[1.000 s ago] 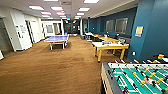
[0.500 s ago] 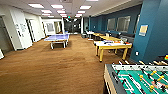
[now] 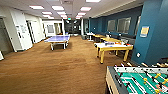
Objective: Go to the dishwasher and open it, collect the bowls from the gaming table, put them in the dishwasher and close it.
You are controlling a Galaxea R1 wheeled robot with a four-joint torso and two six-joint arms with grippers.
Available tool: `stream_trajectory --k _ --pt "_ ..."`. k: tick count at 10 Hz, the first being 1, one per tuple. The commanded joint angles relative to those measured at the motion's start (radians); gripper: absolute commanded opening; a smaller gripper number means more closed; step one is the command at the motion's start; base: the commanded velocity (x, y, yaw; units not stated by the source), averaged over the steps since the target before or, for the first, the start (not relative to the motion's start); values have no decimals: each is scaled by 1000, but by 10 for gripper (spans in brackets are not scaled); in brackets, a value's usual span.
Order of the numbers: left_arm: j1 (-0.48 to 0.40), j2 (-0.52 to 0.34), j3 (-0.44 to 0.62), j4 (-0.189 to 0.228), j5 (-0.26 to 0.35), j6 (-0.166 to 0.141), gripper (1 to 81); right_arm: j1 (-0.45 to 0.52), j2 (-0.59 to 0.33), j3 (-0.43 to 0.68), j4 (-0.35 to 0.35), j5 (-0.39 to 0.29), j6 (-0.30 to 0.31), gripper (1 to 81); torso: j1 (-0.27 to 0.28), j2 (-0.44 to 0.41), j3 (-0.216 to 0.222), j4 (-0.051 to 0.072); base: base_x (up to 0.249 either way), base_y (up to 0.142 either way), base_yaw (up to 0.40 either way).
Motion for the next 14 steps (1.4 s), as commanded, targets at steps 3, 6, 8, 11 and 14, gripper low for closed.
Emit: stream_trajectory --k 3,6,8,11,14 --pt "-52 0 11 0 44 -2 811 47 -7 11 -16 -36 -4 811 0 0 0 0 132 0 0" --pt "-52 0 11 -2 44 -2 811 47 -5 11 -16 -36 -4 811 0 0 0 0 132 0 0" --pt "-52 2 11 -2 44 -2 811 47 -7 11 -16 -36 -4 811 0 0 0 0 133 0 0" --pt "-52 5 11 -2 44 -2 811 46 -7 11 -16 -36 -4 811 0 0 0 0 132 0 0" --pt "-52 7 11 -2 44 -2 811 44 -8 8 -18 -36 -4 811 -1 0 0 0 132 0 0"
